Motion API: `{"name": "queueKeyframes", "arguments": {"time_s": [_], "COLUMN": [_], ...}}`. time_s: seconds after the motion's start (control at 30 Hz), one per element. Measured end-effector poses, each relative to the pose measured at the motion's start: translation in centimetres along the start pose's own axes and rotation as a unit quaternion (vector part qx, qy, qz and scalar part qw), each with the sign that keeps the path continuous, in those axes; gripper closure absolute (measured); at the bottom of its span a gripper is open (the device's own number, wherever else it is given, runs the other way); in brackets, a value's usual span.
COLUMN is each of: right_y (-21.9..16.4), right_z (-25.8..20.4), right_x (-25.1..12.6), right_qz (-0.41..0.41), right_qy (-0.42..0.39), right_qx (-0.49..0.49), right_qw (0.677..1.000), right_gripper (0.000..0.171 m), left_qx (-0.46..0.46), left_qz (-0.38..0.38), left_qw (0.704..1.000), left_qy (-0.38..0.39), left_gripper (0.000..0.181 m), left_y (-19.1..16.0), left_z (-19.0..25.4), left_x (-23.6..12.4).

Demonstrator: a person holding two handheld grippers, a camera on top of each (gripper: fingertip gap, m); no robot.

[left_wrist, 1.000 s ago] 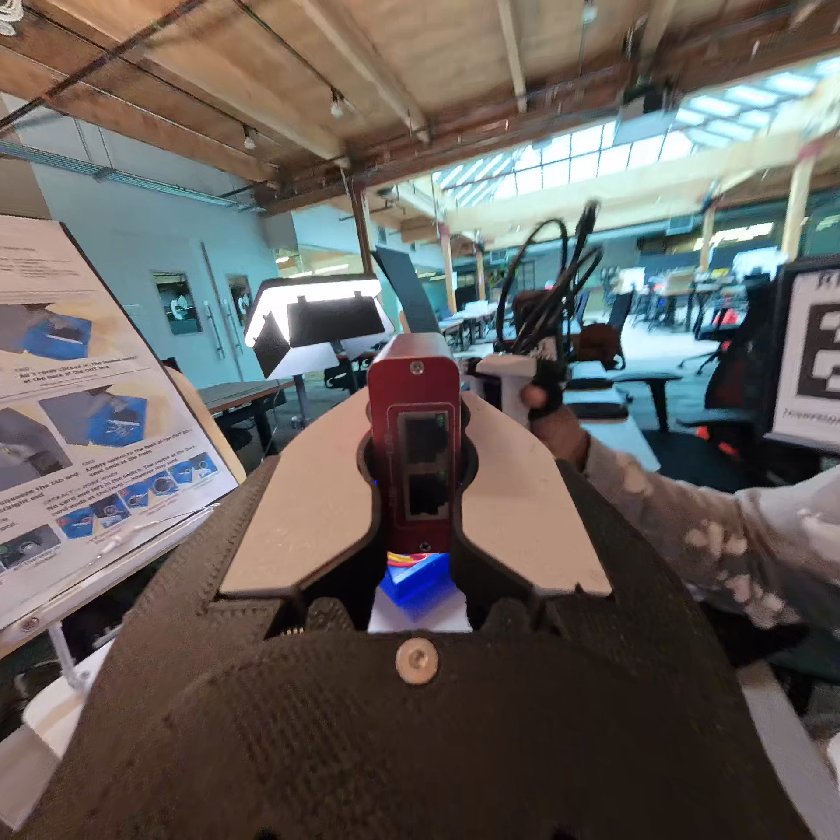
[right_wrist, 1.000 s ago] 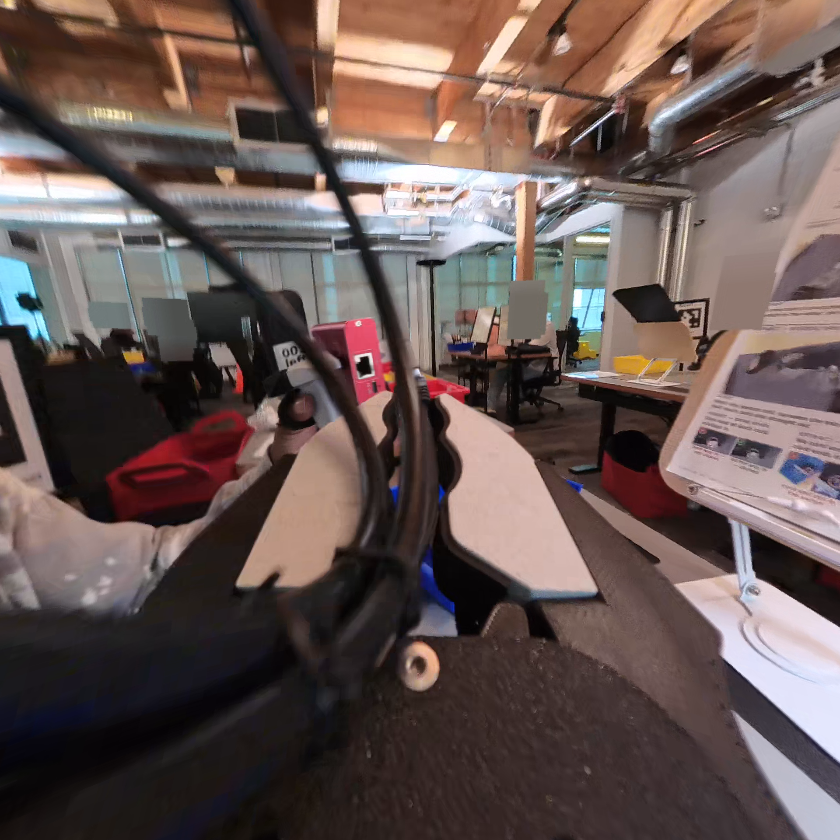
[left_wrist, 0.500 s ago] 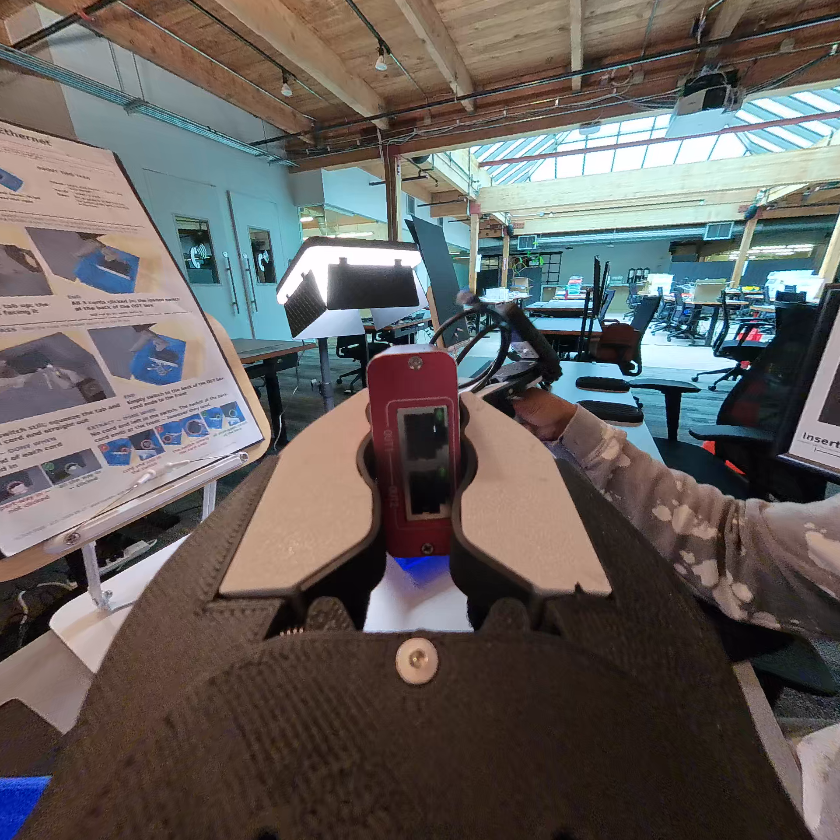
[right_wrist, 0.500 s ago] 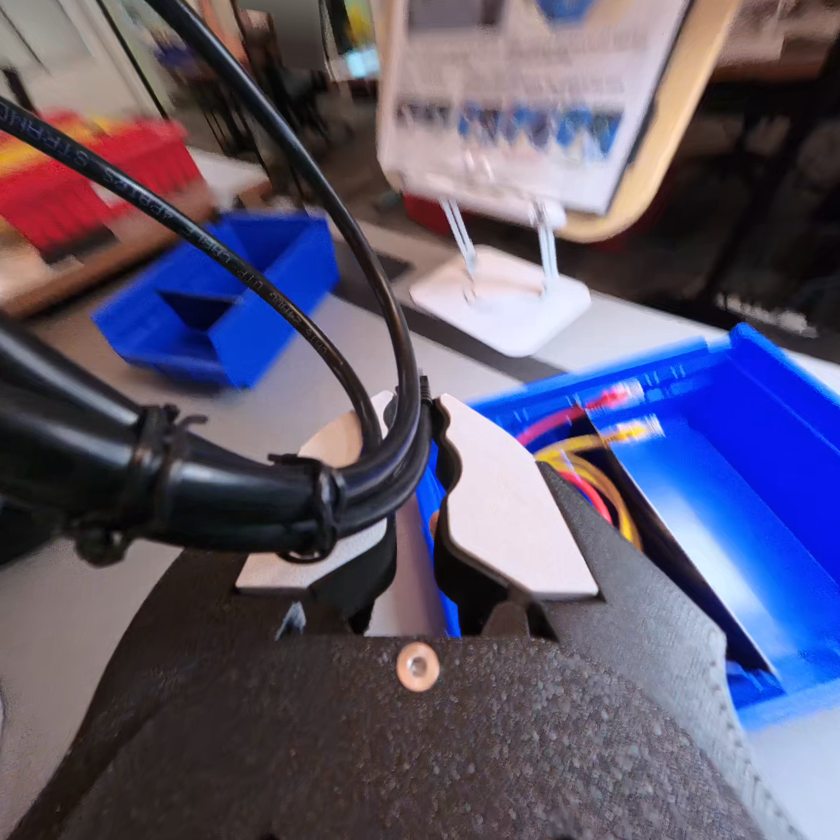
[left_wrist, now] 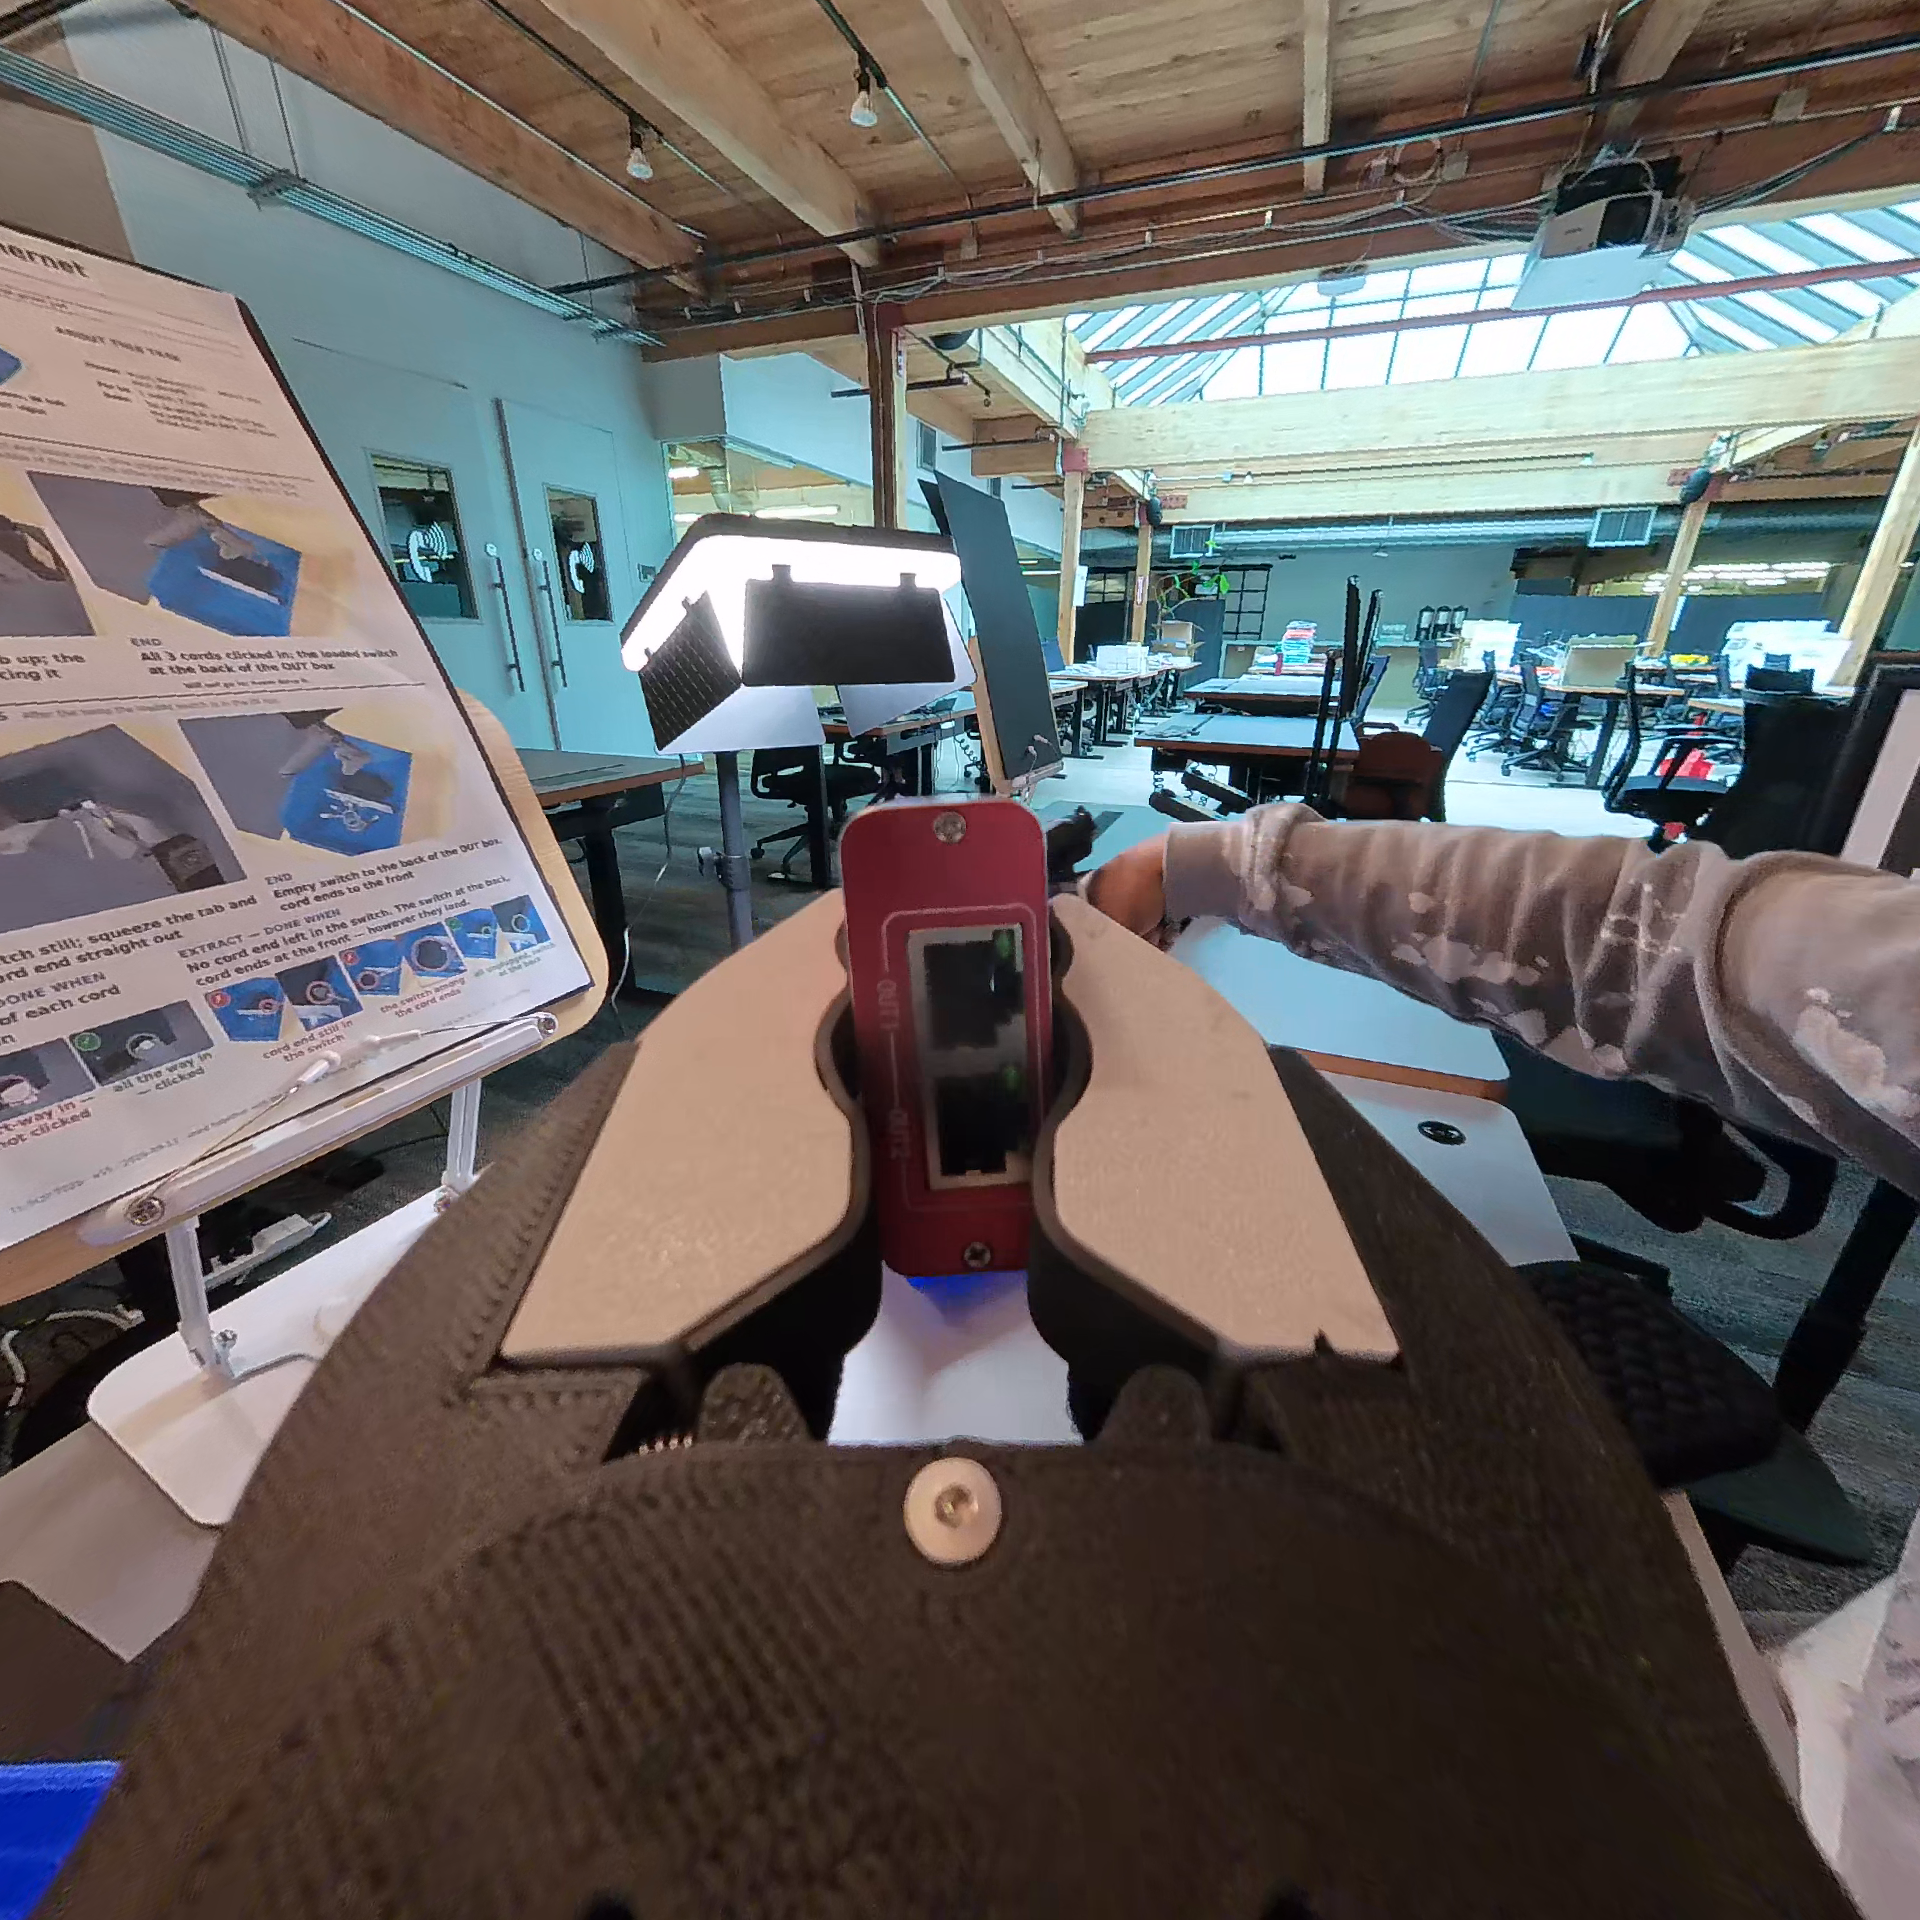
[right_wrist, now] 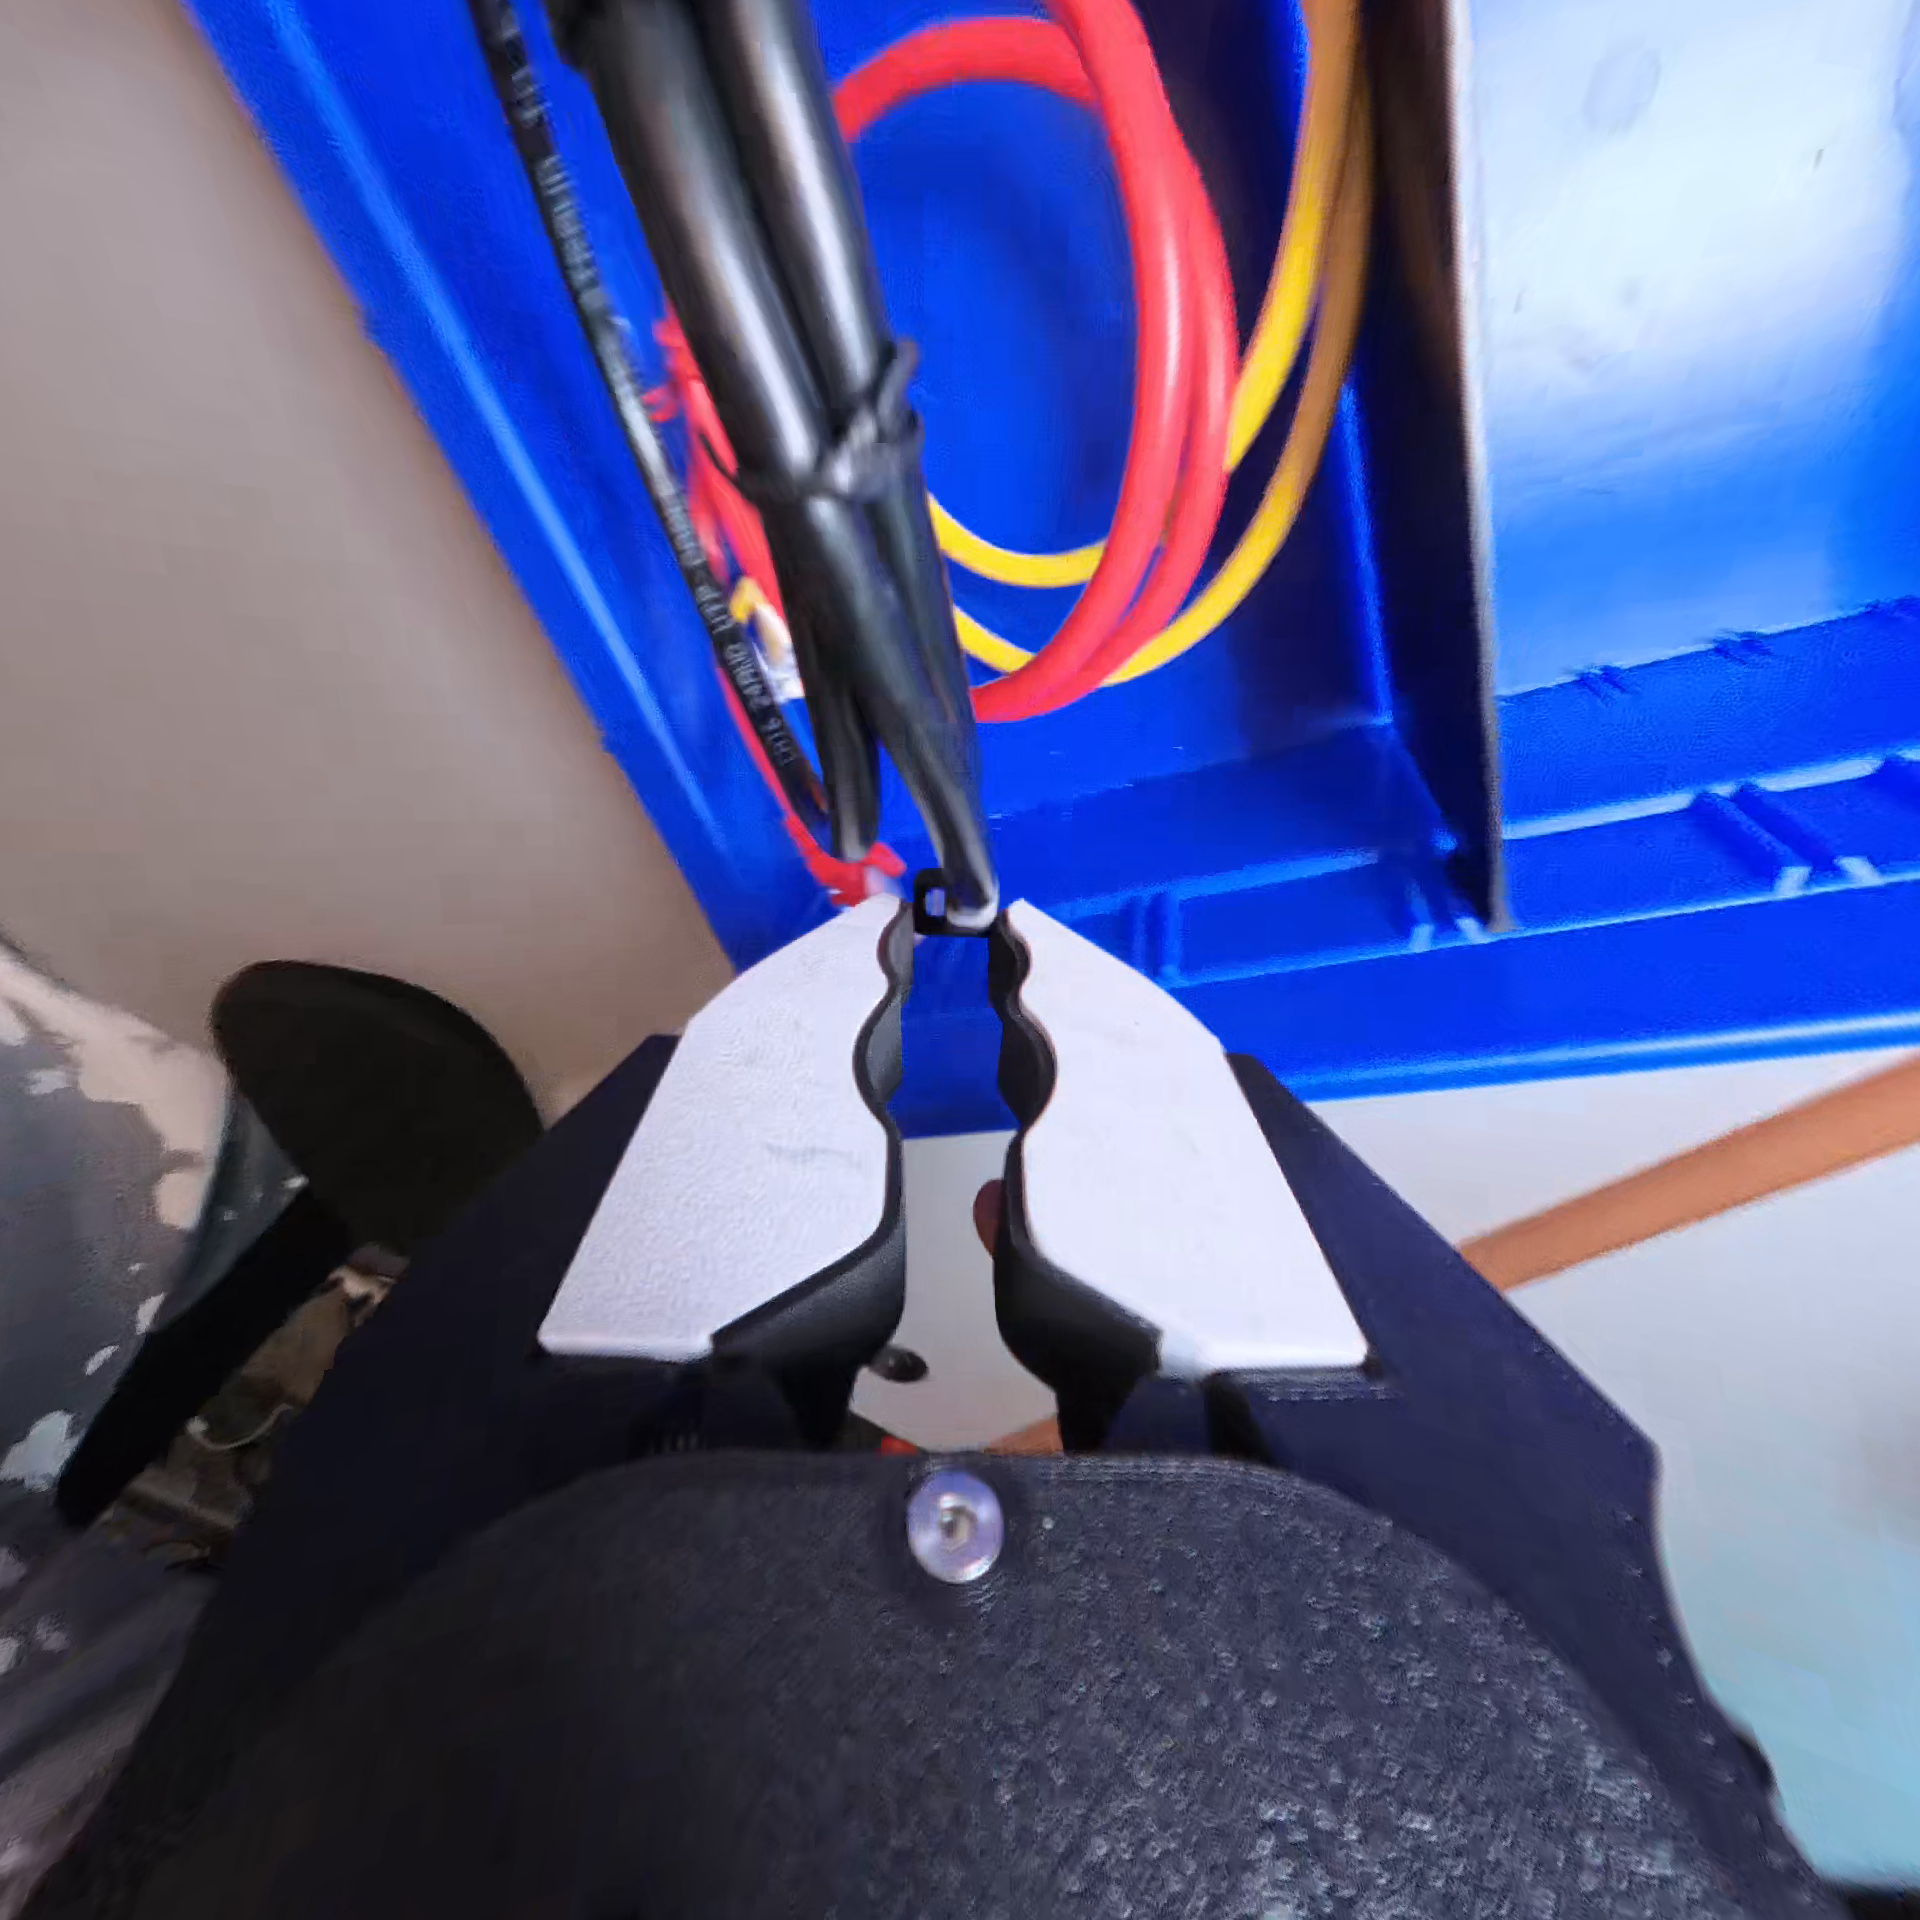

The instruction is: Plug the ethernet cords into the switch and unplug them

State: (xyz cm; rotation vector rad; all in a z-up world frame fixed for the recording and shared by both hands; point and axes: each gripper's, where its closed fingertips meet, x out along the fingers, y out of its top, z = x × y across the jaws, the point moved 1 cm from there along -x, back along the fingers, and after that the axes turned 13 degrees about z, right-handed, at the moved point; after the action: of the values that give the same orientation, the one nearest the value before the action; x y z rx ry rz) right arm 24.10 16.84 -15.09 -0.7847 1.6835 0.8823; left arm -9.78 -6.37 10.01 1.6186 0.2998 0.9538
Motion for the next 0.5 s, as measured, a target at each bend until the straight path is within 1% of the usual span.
{"name": "queueKeyframes", "arguments": {"time_s": [0.07, 0.1, 0.13, 0.2, 0.23, 0.3, 0.33, 0.4, 0.47, 0.5], "right_y": [0.7, 1.4, 2.3, 4.2, 5.4, 8.5, 10.6, 14.4, 16.4, 16.7], "right_z": [1.0, 1.6, 2.3, 2.8, 2.8, 2.1, 0.2, -5.0, -12.1, -15.6], "right_x": [-0.2, -0.7, -1.5, -3.3, -4.4, -7.1, -8.3, -10.7, -12.1, -12.3], "right_qz": [-0.01, -0.002, 0.016, 0.061, 0.089, 0.171, 0.237, 0.369, 0.458, 0.482], "right_qy": [-0.036, -0.055, -0.083, -0.106, -0.121, -0.175, -0.172, -0.166, -0.142, -0.139], "right_qx": [-0.009, -0.016, -0.021, -0.028, -0.034, -0.075, -0.106, -0.17, -0.263, -0.306], "right_qw": [0.999, 0.998, 0.996, 0.992, 0.988, 0.967, 0.95, 0.898, 0.837, 0.809], "right_gripper": [0.157, 0.154, 0.145, 0.129, 0.125, 0.124, 0.124, 0.124, 0.122, 0.12], "left_qx": [-0.002, -0.003, -0.004, -0.009, -0.014, -0.024, -0.028, -0.04, -0.056, -0.066], "left_qz": [-0.008, -0.014, -0.019, -0.029, -0.035, -0.049, -0.057, -0.073, -0.086, -0.093], "left_qw": [1.0, 1.0, 1.0, 1.0, 0.999, 0.999, 0.998, 0.997, 0.995, 0.993], "left_qy": [-0.002, -0.001, 0.0, 0.004, 0.005, 0.003, 0.002, 0.006, 0.015, 0.018], "left_gripper": [0.152, 0.152, 0.151, 0.152, 0.152, 0.153, 0.153, 0.152, 0.151, 0.152], "left_y": [-0.4, -0.6, -0.9, -1.5, -1.8, -2.7, -3.2, -4.3, -5.4, -6.0], "left_z": [0.0, -0.1, -0.2, -0.5, -0.6, -0.7, -0.7, -0.9, -1.1, -1.1], "left_x": [0.0, 0.0, 0.0, 0.0, 0.1, 0.4, 0.6, 0.9, 1.4, 1.6]}}
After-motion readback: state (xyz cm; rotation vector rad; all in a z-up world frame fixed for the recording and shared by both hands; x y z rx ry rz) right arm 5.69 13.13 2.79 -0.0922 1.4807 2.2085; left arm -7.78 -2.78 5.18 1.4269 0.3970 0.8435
